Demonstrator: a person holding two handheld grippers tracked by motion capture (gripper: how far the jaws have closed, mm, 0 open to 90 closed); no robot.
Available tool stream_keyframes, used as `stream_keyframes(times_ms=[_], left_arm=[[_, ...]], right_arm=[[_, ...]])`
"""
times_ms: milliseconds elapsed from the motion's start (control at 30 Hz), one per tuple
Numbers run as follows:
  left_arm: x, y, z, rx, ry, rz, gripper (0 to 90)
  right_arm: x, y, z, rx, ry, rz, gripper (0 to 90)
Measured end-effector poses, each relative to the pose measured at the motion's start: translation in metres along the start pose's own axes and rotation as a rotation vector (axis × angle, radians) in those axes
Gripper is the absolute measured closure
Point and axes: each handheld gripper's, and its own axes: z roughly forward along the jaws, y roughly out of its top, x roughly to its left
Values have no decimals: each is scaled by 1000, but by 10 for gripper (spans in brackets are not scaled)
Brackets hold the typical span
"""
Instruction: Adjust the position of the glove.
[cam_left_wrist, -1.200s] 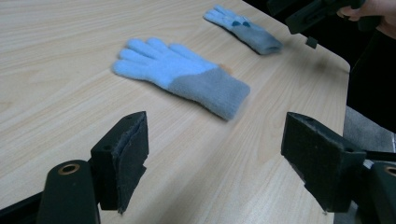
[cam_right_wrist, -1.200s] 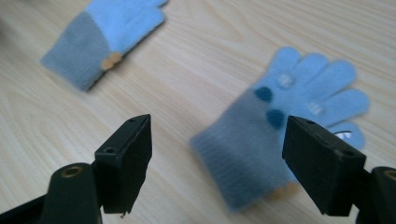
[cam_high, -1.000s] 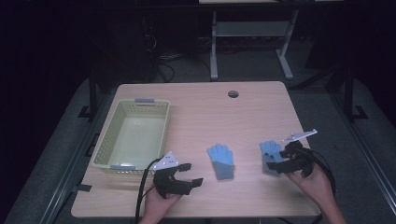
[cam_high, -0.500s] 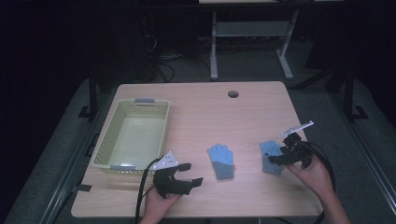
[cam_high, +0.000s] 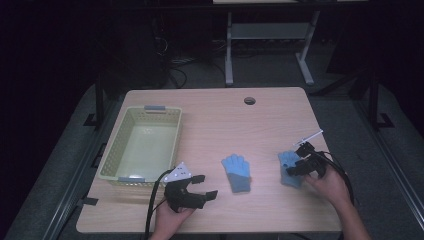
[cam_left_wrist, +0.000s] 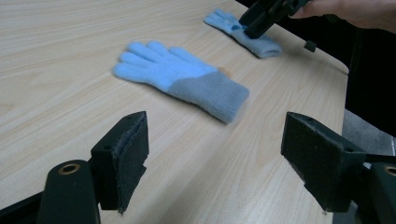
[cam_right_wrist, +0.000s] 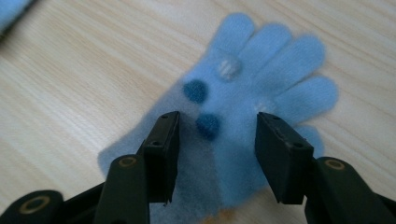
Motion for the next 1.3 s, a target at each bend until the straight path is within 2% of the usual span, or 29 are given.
stream_keyframes(times_ms=[100, 200, 300, 400, 567, 633, 733, 800, 1100, 1200, 1300], left_arm=[[0, 0, -1, 1, 3, 3, 230], [-2, 0, 0, -18, 1, -1, 231], [-2, 0, 0, -14, -1, 0, 231], [-2, 0, 1, -6, -3, -1, 230], [-2, 0, 0, -9, -2, 4, 231], [-2, 0, 0, -11, -3, 1, 231], [-1, 0, 1, -7, -3, -1, 231], [-2, 0, 0, -11, -2, 0, 231], [-1, 0, -2, -14, -2, -9, 231], [-2, 0, -2, -22, -2, -5, 231], [-2, 0, -2, -25, -2, -5, 231]], right_arm=[[2, 1, 1, 5, -16, -1, 536], [4, 1, 2, 11, -37, -11, 574], [5, 2, 2, 14, -40, -13, 600], [7, 7, 2, 56, -40, -12, 646], [6, 10, 3, 73, -37, -1, 686], [5, 11, 3, 75, -29, 9, 738], [3, 11, 3, 73, -19, 16, 759], [1, 11, 2, 79, 3, 38, 787], [1, 10, -2, 73, 6, 41, 813], [2, 9, -6, 48, 14, 42, 814], [3, 9, -10, 47, 14, 35, 815]])
